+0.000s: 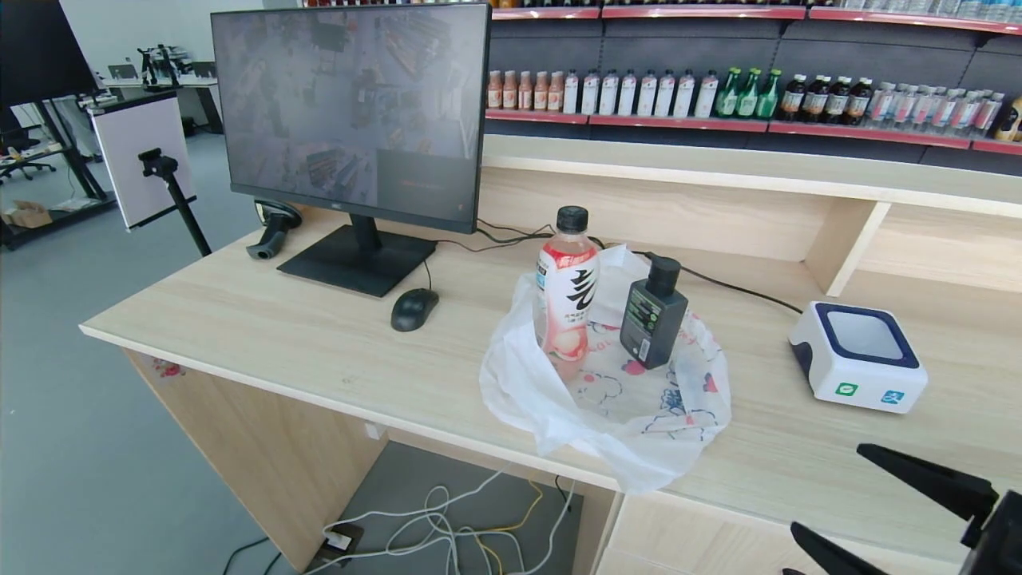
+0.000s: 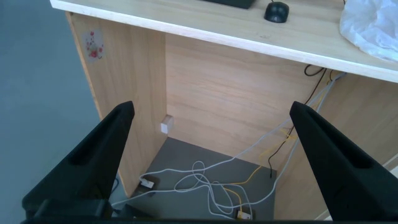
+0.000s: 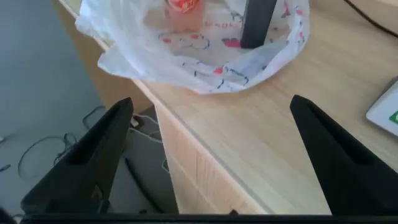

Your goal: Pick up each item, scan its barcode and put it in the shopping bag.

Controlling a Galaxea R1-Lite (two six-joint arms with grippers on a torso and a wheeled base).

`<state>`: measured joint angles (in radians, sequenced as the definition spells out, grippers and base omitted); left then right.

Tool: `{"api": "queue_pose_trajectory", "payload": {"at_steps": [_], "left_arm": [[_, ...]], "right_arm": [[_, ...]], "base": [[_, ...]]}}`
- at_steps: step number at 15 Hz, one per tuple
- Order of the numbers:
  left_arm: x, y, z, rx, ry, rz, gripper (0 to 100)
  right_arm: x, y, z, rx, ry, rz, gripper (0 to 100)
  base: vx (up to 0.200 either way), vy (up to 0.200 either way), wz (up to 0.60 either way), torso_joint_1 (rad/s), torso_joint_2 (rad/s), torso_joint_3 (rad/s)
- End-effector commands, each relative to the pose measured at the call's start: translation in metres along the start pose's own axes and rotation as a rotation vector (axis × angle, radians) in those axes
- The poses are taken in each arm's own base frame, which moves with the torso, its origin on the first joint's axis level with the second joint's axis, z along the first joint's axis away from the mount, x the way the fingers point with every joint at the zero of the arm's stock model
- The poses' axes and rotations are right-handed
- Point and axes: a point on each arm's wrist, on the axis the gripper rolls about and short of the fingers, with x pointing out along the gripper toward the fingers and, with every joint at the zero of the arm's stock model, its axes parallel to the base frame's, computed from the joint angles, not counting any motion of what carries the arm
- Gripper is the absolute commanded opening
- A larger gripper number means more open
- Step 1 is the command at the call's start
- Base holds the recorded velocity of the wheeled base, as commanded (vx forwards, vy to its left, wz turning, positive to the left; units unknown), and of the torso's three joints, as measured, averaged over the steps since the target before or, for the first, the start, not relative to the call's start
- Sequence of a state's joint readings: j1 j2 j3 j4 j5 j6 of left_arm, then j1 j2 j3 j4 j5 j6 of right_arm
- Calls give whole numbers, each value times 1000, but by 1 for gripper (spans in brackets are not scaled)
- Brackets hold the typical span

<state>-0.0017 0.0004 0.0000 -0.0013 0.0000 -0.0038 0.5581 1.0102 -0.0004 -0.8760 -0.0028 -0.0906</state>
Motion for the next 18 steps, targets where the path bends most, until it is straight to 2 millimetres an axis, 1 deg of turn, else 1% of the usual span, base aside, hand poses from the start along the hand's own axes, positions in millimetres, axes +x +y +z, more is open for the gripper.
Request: {"api": "queue_pose_trajectory", "payload": {"at_steps": [1, 2, 3, 6, 7, 9, 10, 11, 12, 13, 16, 17, 18], "left_arm": [[0, 0, 0, -1, -1, 0, 100], [0, 0, 0, -1, -1, 0, 100], [0, 0, 0, -1, -1, 0, 100], [0, 0, 0, -2, -1, 0, 100], [0, 0, 0, -2, 1, 0, 100], [0, 0, 0, -2, 1, 0, 100], [0, 0, 0, -2, 1, 0, 100], [0, 0, 0, -4, -1, 0, 100], [0, 0, 0, -4, -1, 0, 100], [0, 0, 0, -4, 1, 0, 100], [0, 0, 0, -2, 1, 0, 100], [0, 0, 0, -2, 1, 0, 100], [0, 0, 0, -4, 1, 0, 100]], "right_arm": [[-83, 6, -41, -84, -34, 186, 100], [-105, 5, -66, -82, -43, 212, 100], [-109, 5, -63, -69, -51, 214, 100], [-108, 5, -64, -60, -77, 219, 100], [-107, 5, -64, -27, -64, 187, 100], [-102, 7, -63, 41, 20, -103, 100], [-102, 9, -63, 48, 32, -259, 100], [-102, 11, -63, 39, 34, -323, 100], [-102, 12, -63, 43, 29, -360, 100], [-106, 14, -63, 31, -24, -388, 100], [-105, 13, -63, -12, -50, -412, 100], [-105, 13, -63, 6, -50, -428, 100], [-105, 13, -66, 90, -31, -500, 100]], "base": [[0, 0, 0, 0, 0, 0], [0, 0, 0, 0, 0, 0], [0, 0, 0, 0, 0, 0], [0, 0, 0, 0, 0, 0], [0, 0, 0, 0, 0, 0], [0, 0, 0, 0, 0, 0], [0, 0, 0, 0, 0, 0], [0, 0, 0, 0, 0, 0], [0, 0, 0, 0, 0, 0], [0, 0, 0, 0, 0, 0], [0, 0, 0, 0, 0, 0], [-200, 0, 0, 2, 7, 7], [-200, 0, 0, 2, 7, 2]]}}
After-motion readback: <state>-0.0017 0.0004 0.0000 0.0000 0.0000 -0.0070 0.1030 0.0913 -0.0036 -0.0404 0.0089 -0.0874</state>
